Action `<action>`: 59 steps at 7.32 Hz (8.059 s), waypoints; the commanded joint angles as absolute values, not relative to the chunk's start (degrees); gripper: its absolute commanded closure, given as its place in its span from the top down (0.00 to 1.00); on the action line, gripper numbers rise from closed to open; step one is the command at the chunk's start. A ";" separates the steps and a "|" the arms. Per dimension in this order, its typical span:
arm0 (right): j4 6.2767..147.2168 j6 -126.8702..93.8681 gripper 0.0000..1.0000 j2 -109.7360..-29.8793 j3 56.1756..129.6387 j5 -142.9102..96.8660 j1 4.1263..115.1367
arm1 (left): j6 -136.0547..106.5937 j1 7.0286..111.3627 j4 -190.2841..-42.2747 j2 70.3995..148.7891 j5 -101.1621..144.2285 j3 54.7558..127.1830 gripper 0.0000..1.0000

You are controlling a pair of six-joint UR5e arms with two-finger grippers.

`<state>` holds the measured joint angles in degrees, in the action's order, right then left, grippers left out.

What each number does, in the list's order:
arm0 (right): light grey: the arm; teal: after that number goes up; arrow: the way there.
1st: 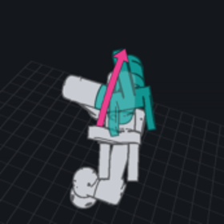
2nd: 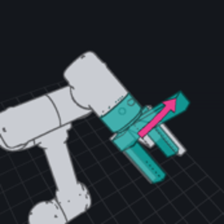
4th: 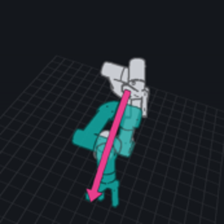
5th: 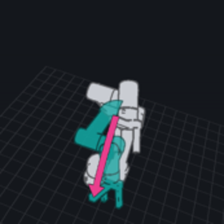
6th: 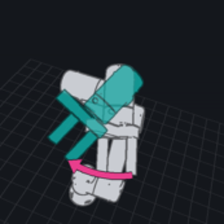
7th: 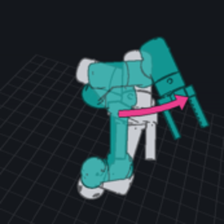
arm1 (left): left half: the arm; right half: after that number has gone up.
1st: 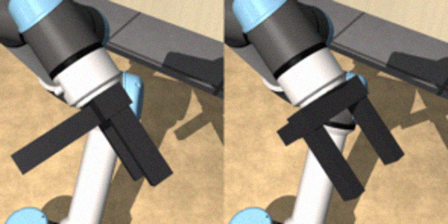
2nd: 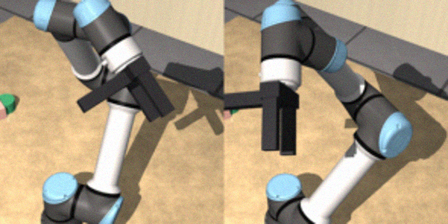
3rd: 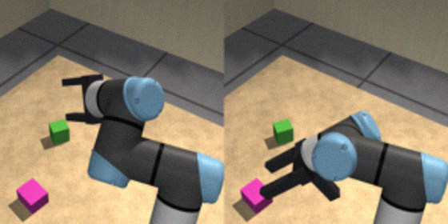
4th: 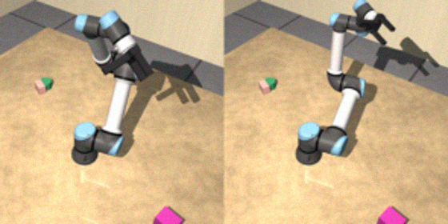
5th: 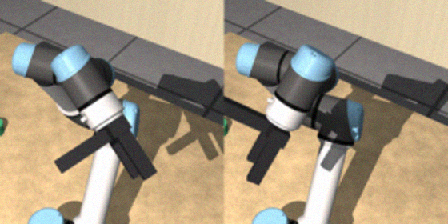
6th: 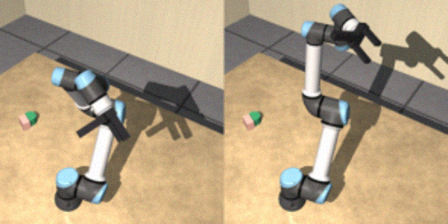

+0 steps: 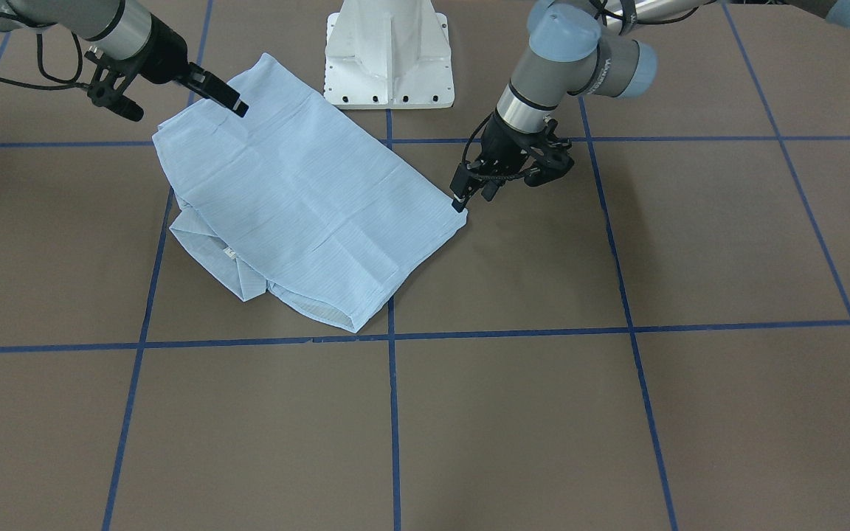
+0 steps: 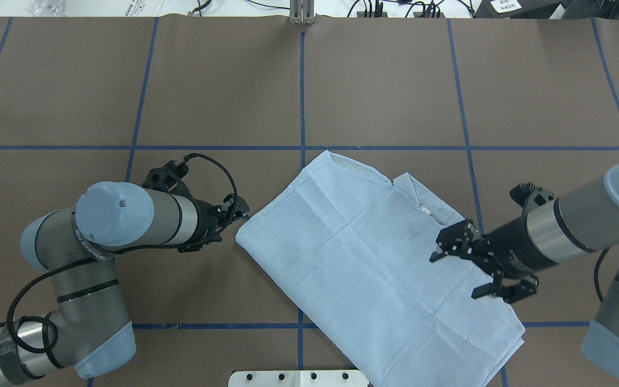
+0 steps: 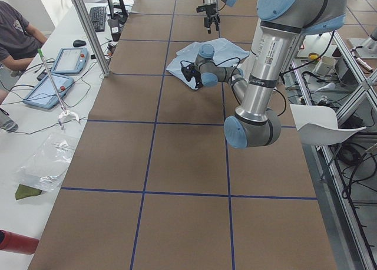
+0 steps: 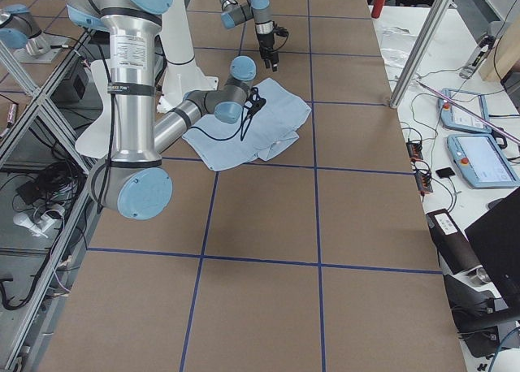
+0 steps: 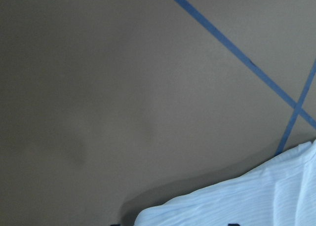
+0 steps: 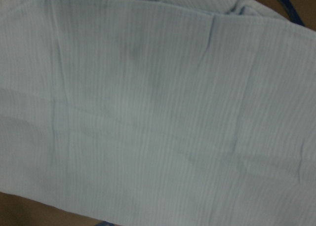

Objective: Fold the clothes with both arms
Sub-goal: 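Release the shirt, move right gripper to near corner while left arm withdraws, then grasp the near corner of the shirt with the right gripper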

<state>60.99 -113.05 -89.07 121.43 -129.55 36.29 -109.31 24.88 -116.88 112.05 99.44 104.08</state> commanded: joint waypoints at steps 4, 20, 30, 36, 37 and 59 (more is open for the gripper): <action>61.08 -103.80 1.00 -84.82 114.61 -124.46 42.71 | -109.51 23.03 -116.54 115.14 98.88 99.41 0.62; 61.52 -107.81 1.00 -78.59 113.03 -114.72 33.26 | -85.87 45.70 -136.85 128.98 100.43 69.28 1.00; 80.59 -137.90 0.94 -65.83 106.61 -92.20 12.40 | -88.33 46.85 -132.54 111.01 106.35 93.16 1.00; 80.86 -137.99 0.88 -66.53 106.79 -92.11 11.07 | -89.65 46.58 -132.54 111.09 106.17 93.16 1.00; 80.86 -137.99 0.78 -66.79 106.87 -92.02 11.07 | -89.74 46.58 -132.63 111.09 106.17 93.16 1.00; 84.82 -138.78 0.00 -66.88 108.55 -90.35 8.96 | -91.76 45.97 -132.54 111.09 105.56 93.16 1.00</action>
